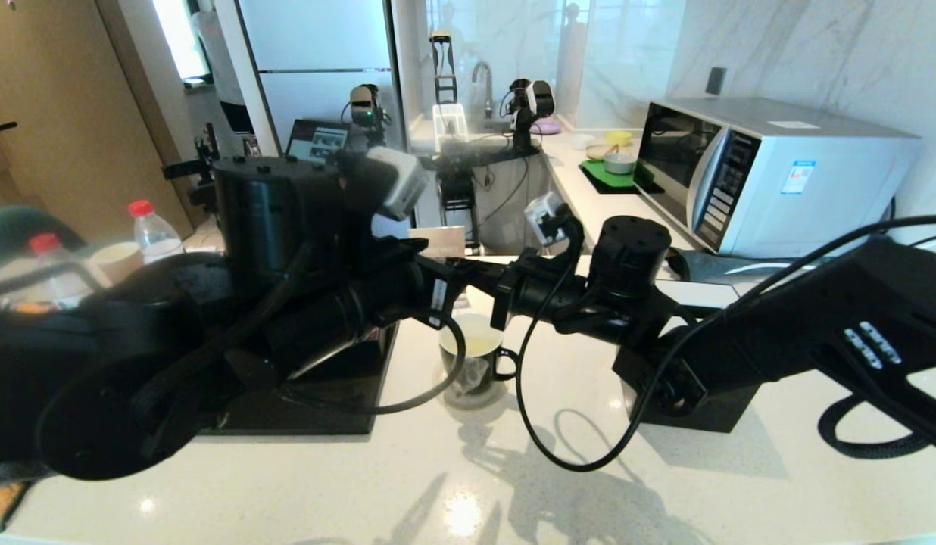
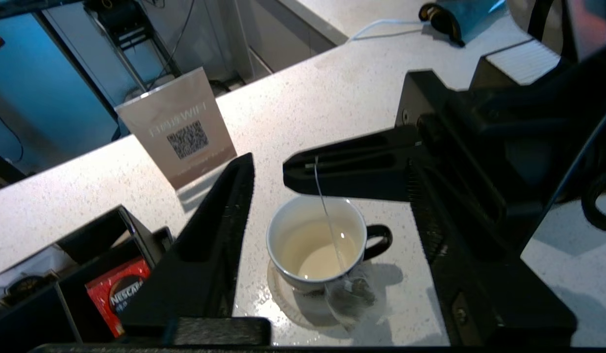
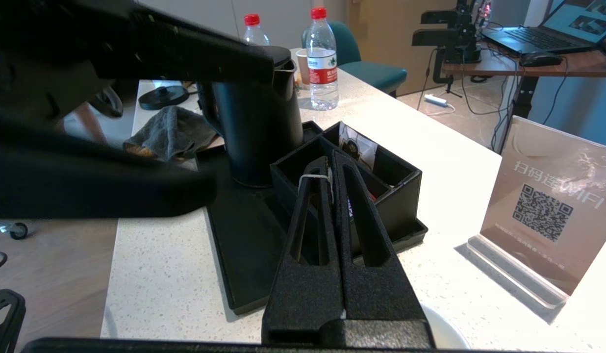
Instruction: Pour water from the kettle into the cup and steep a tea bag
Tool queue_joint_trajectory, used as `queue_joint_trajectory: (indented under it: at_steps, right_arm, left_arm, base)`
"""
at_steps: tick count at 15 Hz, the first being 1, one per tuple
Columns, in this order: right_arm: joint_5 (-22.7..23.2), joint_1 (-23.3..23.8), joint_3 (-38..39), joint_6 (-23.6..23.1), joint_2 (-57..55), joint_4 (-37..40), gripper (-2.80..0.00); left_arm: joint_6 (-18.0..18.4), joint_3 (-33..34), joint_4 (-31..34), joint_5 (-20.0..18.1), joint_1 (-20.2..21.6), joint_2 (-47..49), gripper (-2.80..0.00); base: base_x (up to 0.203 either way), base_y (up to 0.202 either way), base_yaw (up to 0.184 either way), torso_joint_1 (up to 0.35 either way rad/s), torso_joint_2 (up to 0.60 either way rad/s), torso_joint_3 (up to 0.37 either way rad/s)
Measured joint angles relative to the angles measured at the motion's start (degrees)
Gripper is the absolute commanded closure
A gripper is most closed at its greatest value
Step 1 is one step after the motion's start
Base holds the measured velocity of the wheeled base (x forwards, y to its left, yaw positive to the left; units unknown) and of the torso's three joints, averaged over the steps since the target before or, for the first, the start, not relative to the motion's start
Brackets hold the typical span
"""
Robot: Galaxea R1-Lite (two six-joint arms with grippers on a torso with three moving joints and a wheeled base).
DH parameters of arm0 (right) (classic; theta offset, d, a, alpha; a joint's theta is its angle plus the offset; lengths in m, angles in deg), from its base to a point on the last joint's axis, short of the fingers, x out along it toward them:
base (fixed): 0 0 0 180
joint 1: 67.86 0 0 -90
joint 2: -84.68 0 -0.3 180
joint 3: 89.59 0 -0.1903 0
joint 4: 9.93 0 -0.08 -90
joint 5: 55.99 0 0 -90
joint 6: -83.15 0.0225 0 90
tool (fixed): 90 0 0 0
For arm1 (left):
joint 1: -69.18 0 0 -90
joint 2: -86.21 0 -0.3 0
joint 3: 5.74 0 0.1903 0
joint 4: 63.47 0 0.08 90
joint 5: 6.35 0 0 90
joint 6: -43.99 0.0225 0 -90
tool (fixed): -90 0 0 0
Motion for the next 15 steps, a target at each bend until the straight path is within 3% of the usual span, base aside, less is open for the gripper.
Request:
queue_joint_trajectory:
  at_steps: [8,9,15]
  right_arm:
    - [0.0,1.0,-0.2,0.0,0.9,0.8,0.0]
    - [0.0,1.0,-0.2,0.0,1.1,1.1,0.0]
    - [0.0,1.1,-3.8,0.0,1.9,4.1,0.0]
  left_arm:
    - [-3.8,6.1,-0.2,3.7,0.1,-1.8,-2.8]
    - [-3.8,6.9,-0.4,3.8,0.0,-2.1,0.0]
    - [-3.8,10.7,-4.4,4.2,0.1,-2.8,0.0]
  base:
    - [0.0,0.0,0.0,0.0,0.0,0.0]
    - [0.0,0.0,0.0,0.0,0.0,0.0]
    - [0.0,0.0,0.0,0.0,0.0,0.0]
